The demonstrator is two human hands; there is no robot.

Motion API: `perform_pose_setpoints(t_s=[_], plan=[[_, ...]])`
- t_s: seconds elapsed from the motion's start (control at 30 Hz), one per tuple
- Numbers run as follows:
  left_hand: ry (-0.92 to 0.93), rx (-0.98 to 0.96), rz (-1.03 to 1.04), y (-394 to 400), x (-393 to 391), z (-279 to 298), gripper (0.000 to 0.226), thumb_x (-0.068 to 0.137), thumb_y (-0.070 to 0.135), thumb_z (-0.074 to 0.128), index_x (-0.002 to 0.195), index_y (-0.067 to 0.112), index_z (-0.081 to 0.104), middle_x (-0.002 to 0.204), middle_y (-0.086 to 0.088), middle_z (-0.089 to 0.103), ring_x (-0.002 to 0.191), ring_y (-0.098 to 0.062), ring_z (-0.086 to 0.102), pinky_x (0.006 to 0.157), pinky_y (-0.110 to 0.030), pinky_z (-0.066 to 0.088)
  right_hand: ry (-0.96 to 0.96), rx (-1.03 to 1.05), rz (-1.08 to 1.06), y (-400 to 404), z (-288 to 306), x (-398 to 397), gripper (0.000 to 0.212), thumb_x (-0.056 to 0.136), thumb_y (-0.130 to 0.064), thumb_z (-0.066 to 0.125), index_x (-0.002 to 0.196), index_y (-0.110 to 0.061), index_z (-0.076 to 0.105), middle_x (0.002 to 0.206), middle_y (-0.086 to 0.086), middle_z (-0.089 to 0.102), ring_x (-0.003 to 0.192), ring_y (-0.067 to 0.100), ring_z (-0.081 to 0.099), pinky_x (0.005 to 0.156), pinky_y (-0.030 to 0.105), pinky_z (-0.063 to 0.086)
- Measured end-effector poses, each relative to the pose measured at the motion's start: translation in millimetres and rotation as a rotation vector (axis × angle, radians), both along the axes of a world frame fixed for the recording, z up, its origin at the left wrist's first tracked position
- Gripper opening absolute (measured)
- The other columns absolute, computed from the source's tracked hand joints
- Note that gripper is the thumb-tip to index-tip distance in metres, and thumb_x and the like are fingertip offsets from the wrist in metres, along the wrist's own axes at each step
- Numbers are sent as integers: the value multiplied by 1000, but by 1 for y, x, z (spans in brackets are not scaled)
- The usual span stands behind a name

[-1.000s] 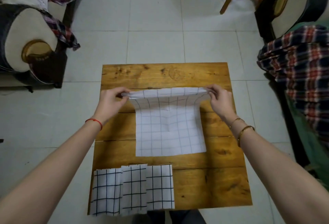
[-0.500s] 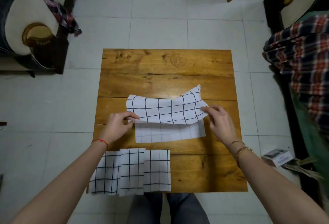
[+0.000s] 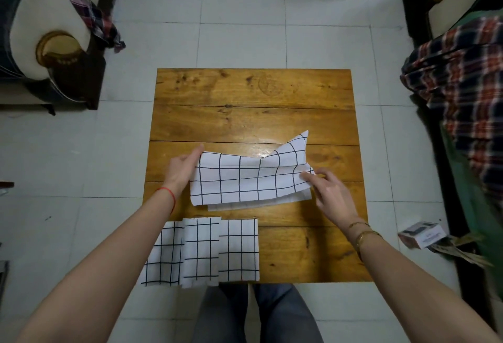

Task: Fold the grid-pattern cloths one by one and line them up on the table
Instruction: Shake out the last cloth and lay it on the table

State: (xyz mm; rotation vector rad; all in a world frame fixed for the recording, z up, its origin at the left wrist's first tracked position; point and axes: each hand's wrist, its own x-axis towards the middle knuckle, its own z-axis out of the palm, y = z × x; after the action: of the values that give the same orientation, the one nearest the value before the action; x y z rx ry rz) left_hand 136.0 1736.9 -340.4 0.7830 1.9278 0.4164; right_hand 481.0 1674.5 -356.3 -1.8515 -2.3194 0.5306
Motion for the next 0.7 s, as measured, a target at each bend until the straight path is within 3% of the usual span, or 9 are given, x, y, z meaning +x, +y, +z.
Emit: perform_pose_setpoints(t_s=[0.13, 0.23, 0.3, 0.37, 0.47, 0.53, 0.6, 0.63, 0.7], plan=[[-149, 9, 52, 12, 2, -9, 54, 89, 38, 65, 133, 8, 53, 135, -8, 56, 123, -23, 50, 102, -33, 37, 8, -92, 11, -3, -4, 5, 45, 79, -8, 62, 123, -19, 61, 110, 7, 67, 117, 25, 55, 85, 39, 55], [-185, 39, 5, 10, 3, -11, 53, 88, 36, 67, 131, 6, 56, 129, -8, 61, 122, -24, 54, 102, -33, 41, 112, -170, -83, 2, 1, 8, 43, 79, -30, 47, 120, -20, 56, 111, 1, 58, 107, 16, 46, 88, 30, 40], [-203, 45, -18, 6, 4, -12, 48, 90, 34, 66, 128, 6, 58, 123, -7, 65, 114, -21, 59, 95, -29, 43, 230, -74, -270, 15, 6, 3, 30, 84, -27, 45, 110, -17, 57, 104, -2, 57, 99, 14, 46, 83, 30, 38], [-236, 38, -43, 2, 2, -13, 44, 91, 34, 64, 126, 7, 59, 119, -6, 67, 111, -18, 60, 99, -32, 45, 359, -12, -592, 34, 13, -6, 21, 94, -22, 45, 108, -13, 57, 99, 0, 58, 95, 16, 49, 81, 32, 42], [-250, 43, -58, -4, -3, -14, 43, 92, 34, 62, 125, 6, 59, 119, -7, 67, 114, -20, 59, 106, -37, 43, 674, -260, -1005, 71, 17, -17, 32, 99, -29, 47, 121, -7, 52, 108, 8, 59, 97, 18, 51, 82, 28, 39], [-266, 39, -65, -5, -5, -13, 35, 94, 31, 60, 121, 8, 63, 115, -5, 68, 111, -20, 60, 104, -36, 44, 772, -512, -1052, 92, 13, -16, 54, 95, -46, 50, 131, -6, 46, 120, 6, 55, 108, 18, 48, 94, 31, 37], [-282, 28, -41, -4, -6, -12, 30, 93, 28, 61, 118, 11, 64, 113, -4, 69, 110, -19, 61, 104, -38, 44, 744, -648, -1039, 106, 9, -16, 72, 86, -59, 57, 134, -6, 44, 131, 5, 54, 121, 24, 48, 107, 41, 36], [-289, 24, -17, -3, -6, -13, 28, 92, 27, 61, 116, 12, 65, 113, -4, 69, 110, -20, 60, 104, -39, 45, 713, -680, -1039, 111, 5, -17, 72, 83, -58, 62, 131, -7, 45, 133, 7, 53, 124, 28, 48, 109, 46, 37], [-295, 18, 36, -1, -8, -14, 25, 92, 28, 61, 112, 14, 66, 112, -5, 68, 111, -23, 60, 100, -38, 47, 684, -691, -1040, 118, 6, -22, 51, 85, -46, 67, 116, -12, 46, 130, 8, 52, 124, 30, 47, 109, 48, 37]])
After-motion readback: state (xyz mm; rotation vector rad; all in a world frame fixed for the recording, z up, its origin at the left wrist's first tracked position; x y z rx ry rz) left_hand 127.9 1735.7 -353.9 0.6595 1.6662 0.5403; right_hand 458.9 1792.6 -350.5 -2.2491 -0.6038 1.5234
